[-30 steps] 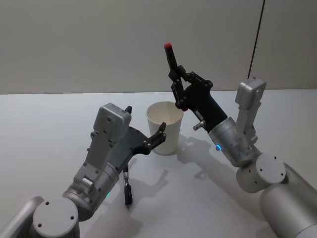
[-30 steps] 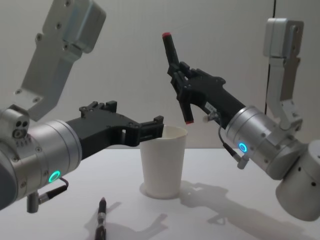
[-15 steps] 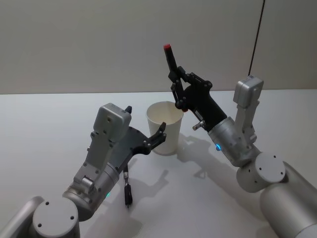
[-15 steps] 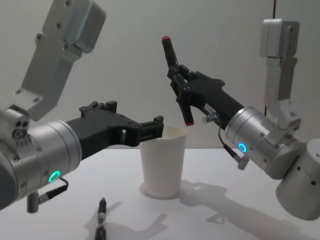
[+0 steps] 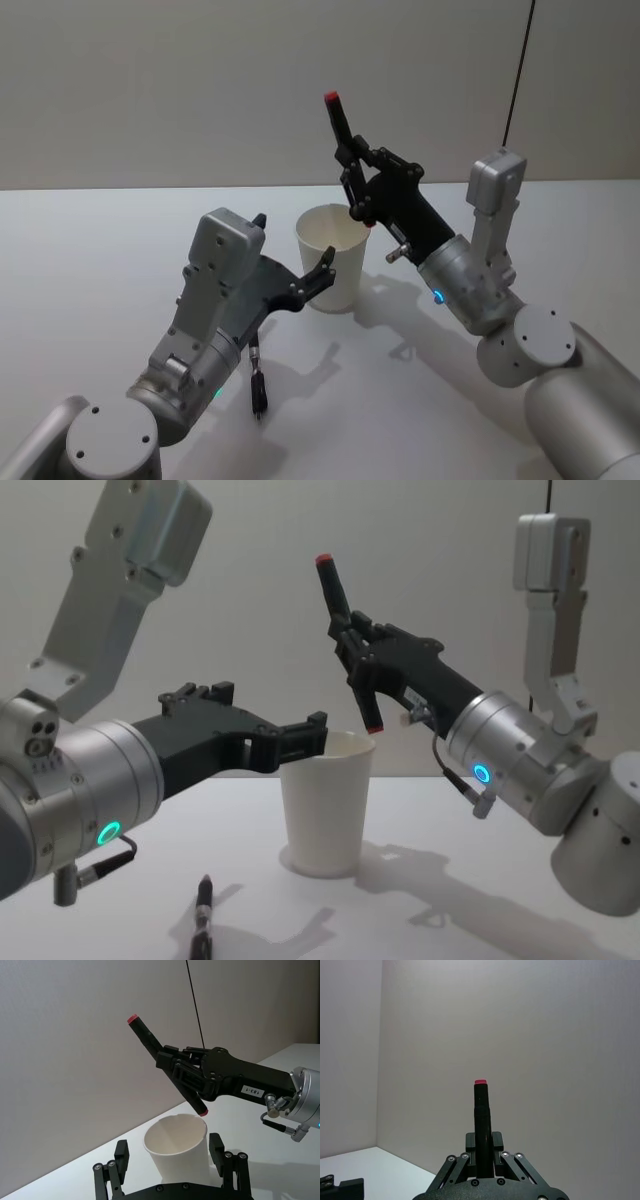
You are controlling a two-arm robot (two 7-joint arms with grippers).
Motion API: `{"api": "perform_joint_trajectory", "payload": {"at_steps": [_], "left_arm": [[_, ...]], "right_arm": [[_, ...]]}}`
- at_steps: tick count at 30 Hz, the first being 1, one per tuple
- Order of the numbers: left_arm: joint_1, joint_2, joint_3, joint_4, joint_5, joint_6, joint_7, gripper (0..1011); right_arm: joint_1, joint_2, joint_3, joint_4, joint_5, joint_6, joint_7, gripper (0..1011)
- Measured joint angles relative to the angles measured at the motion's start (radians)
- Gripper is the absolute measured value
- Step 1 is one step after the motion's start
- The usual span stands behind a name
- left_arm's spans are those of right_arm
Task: Place the pen into the pen holder.
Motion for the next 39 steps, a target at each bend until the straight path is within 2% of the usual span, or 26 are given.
{"api": "perform_joint_trajectory", "payload": {"at_steps": [18,39], "left_arm": [[0.0,0.0,0.0,0.0,0.0,0.0,0.0,1001],[0.0,0.0,0.0,0.0,0.0,0.0,0.0,1001]], "right_arm": [[-0.005,-0.002,-0.009,-0.01,-0.003,0.005,-0.002,177],[0.018,-0.008,-0.013,0.031,-0.008,-0.008,-0.013,177]]}}
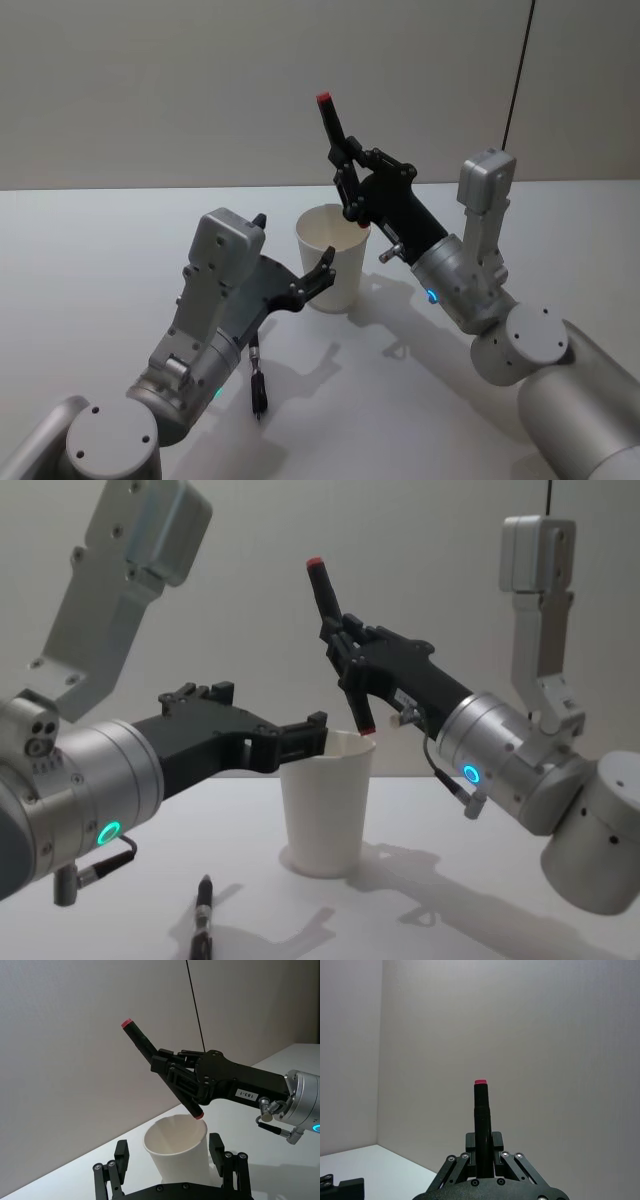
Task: Place the pen into the pen holder.
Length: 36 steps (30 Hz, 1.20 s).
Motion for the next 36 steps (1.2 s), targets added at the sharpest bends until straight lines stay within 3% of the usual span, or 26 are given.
{"api": "perform_joint_trajectory", "payload": {"at_steps": [36], "left_arm": [[0.0,0.0,0.0,0.0,0.0,0.0,0.0,1001]], "right_arm": [[0.047,-0.016,-0.009,0.079,0.001,-0.027,-0.005,177]]}}
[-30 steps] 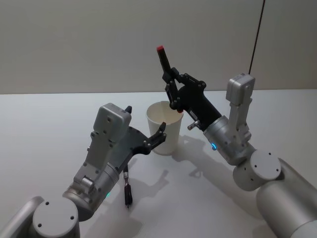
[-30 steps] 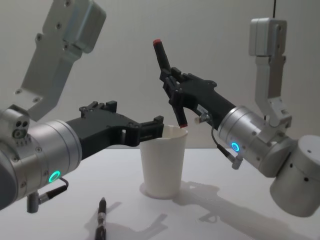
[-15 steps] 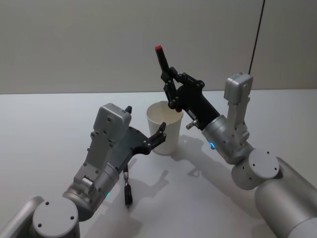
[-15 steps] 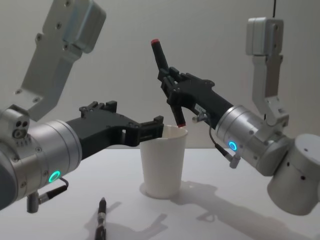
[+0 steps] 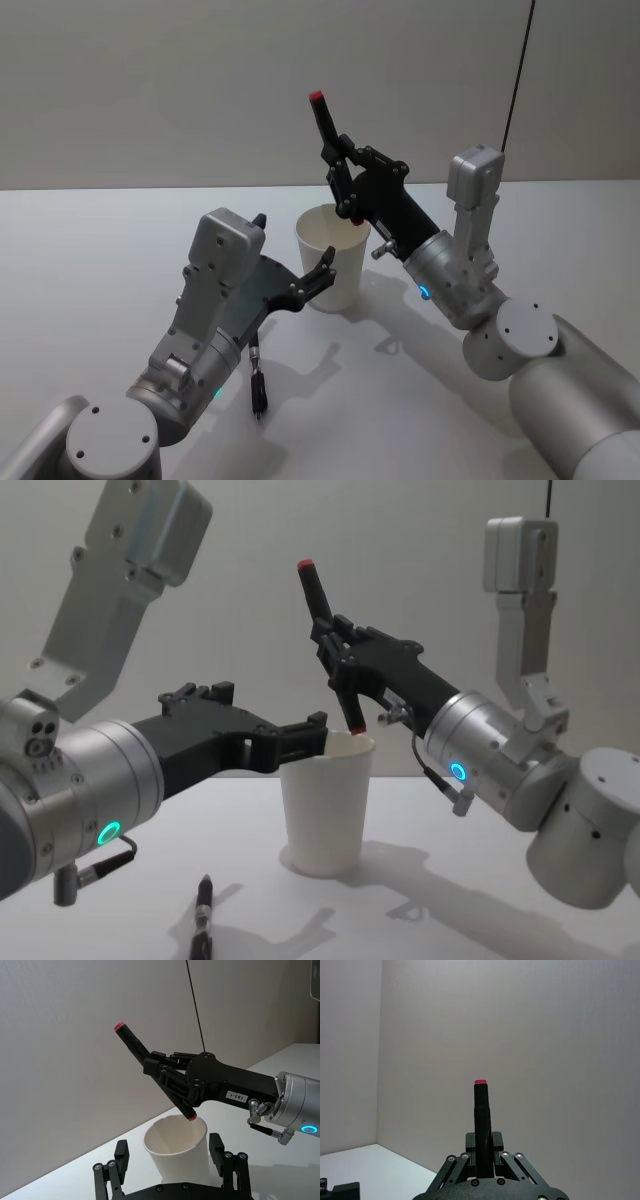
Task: Place the pen into the pen holder.
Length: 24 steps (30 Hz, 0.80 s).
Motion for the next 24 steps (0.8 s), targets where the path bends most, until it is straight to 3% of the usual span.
{"api": "perform_joint_trajectory", "payload": {"at_steps": [9,24], "left_arm": [[0.0,0.0,0.0,0.0,0.0,0.0,0.0,1001],[0.0,0.0,0.0,0.0,0.0,0.0,0.0,1001]], "right_arm": [[0.016,-0.005,-0.001,0.031,0.002,-0.011,0.0,198],[0.031,-0.009,0.0,0.057,0.002,-0.02,0.005,682]]}}
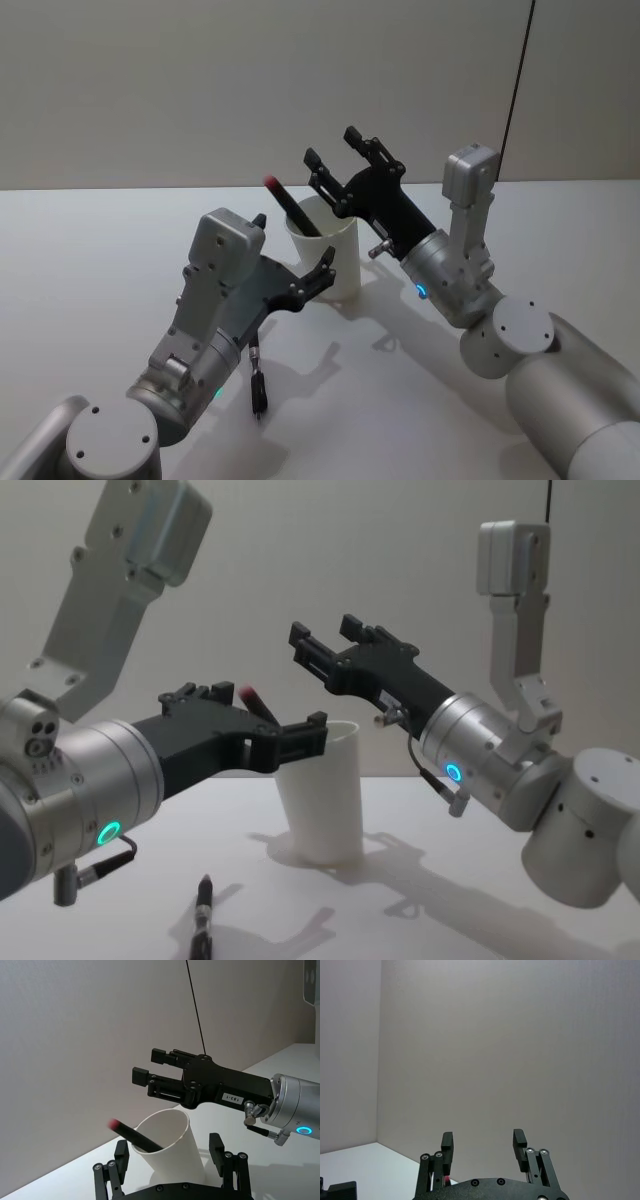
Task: Place the pen into the pen holder.
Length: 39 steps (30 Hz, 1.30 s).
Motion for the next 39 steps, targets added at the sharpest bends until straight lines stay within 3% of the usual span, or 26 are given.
{"api": "perform_joint_trajectory", "payload": {"at_steps": [5,12,27,39], "left_arm": [[0.0,0.0,0.0,0.0,0.0,0.0,0.0,1001],[0.0,0.0,0.0,0.0,0.0,0.0,0.0,1001],[0.0,0.0,0.0,0.0,0.0,0.0,0.0,1001],[0.0,0.0,0.0,0.0,0.0,0.0,0.0,1001]], "right_arm": [[0.0,0.0,0.001,0.001,0.0,0.0,0.001,850],[0.0,0.002,0.004,-0.001,0.0,0.0,0.003,1002],[-0.012,0.009,0.01,-0.029,-0.004,0.017,0.004,1002],[-0.075,0.03,0.013,-0.165,-0.019,0.094,-0.003,1002]]}}
